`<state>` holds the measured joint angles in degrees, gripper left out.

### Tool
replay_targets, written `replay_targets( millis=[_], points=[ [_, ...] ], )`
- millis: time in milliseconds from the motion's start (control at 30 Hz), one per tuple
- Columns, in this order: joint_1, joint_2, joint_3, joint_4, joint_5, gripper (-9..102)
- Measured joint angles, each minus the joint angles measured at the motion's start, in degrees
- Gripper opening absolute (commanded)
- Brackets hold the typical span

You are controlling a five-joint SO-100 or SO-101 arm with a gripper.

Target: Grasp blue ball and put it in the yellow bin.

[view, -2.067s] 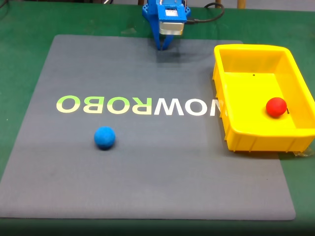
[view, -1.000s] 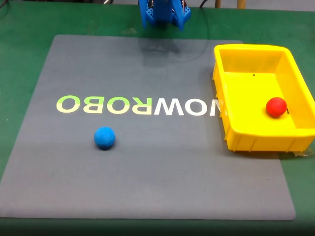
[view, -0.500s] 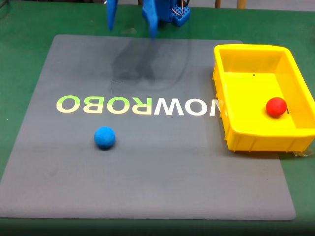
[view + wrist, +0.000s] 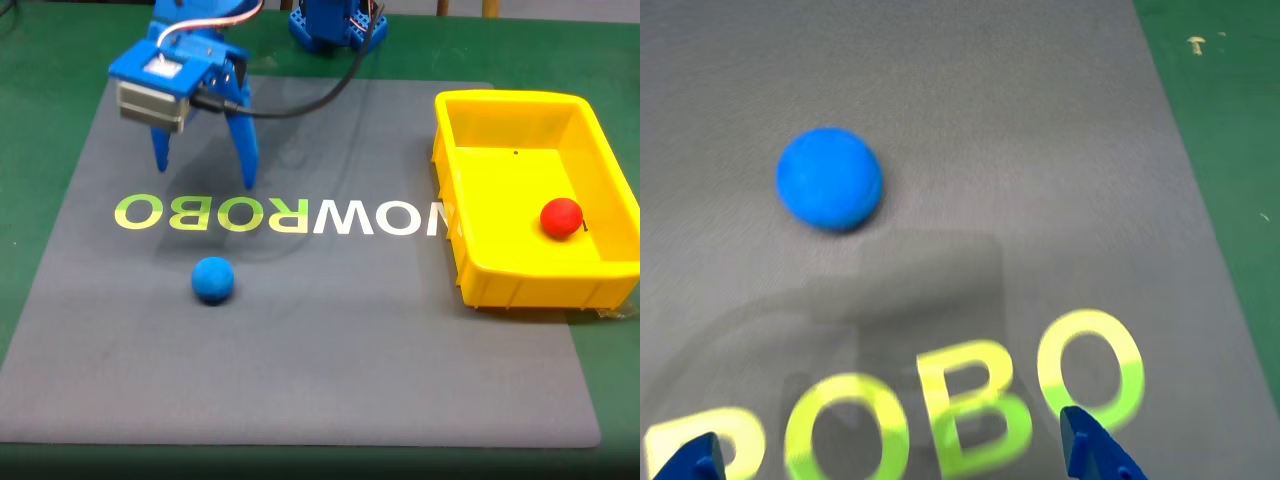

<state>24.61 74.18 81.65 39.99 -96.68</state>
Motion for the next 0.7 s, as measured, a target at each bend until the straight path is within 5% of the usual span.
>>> replay_targets(
  millis=[700],
  points=[
    [-4.66,-26.54,-22.68,-6.33,3.25,38]
  ],
)
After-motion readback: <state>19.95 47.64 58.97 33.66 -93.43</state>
